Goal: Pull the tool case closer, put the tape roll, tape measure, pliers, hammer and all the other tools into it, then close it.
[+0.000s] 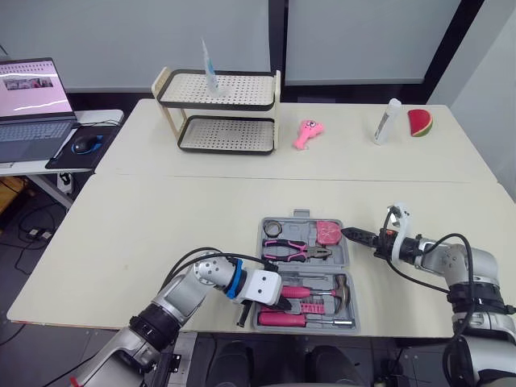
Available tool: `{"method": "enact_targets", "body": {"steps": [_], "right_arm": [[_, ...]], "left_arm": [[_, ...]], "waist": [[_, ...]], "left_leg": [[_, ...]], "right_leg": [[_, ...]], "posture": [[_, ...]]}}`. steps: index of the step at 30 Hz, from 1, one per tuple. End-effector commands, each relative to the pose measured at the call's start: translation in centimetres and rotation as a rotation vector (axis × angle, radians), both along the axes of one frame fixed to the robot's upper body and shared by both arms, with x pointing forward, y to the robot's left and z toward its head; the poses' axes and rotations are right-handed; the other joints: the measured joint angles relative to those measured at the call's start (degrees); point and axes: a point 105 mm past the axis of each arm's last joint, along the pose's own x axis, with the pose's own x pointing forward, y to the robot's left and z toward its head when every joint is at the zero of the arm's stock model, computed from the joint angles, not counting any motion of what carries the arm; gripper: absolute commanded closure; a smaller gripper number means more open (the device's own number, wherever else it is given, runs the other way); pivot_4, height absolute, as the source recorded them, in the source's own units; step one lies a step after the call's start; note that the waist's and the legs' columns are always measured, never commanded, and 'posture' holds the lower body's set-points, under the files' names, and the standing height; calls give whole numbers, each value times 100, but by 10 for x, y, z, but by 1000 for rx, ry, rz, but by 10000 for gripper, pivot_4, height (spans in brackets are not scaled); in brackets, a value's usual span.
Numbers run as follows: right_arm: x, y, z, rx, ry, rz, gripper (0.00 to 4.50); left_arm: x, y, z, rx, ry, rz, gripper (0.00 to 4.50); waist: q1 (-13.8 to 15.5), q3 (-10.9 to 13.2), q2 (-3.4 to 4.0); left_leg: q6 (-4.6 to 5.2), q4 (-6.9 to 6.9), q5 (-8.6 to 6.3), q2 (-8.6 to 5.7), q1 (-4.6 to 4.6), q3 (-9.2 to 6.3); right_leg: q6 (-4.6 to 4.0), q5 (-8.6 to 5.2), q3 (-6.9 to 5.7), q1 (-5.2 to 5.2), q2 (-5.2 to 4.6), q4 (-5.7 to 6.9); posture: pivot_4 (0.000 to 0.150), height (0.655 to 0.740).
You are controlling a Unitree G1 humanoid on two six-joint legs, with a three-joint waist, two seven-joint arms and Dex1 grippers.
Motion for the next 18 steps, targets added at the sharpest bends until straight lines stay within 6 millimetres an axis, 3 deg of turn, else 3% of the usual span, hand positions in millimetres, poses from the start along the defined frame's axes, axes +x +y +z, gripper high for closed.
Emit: {"method": "enact_targets", "body": {"steps": [1,6,10,18], "right_arm": [[10,8,-3,37,11,-28,232],[17,28,-23,48,52,-19,232],[20,41,-25,88,55,-23,232],[24,44,13,316,-21,-35,232]], "left_arm": [[-3,7,-20,106,29,31,45000],[-7,5,-17,117,29,9,45000],[-9,7,-16,132,30,2,45000],[-9,9,-16,139,25,2,45000]], "waist": [[-3,-2,0],[-19,-22,-7],[-53,-58,-11],[-99,-61,1]], "left_leg": [[0,0,0,-1,1,1],[0,0,0,0,6,1],[0,-2,0,2,8,-1],[0,-8,0,3,3,-6]], "right_leg": [[0,0,0,0,0,0],[0,0,0,6,0,-2],[0,0,0,9,0,-3],[0,0,3,6,1,-4]], "posture": [[1500,7400],[1500,7400],[1500,7400],[1500,7400]]}}
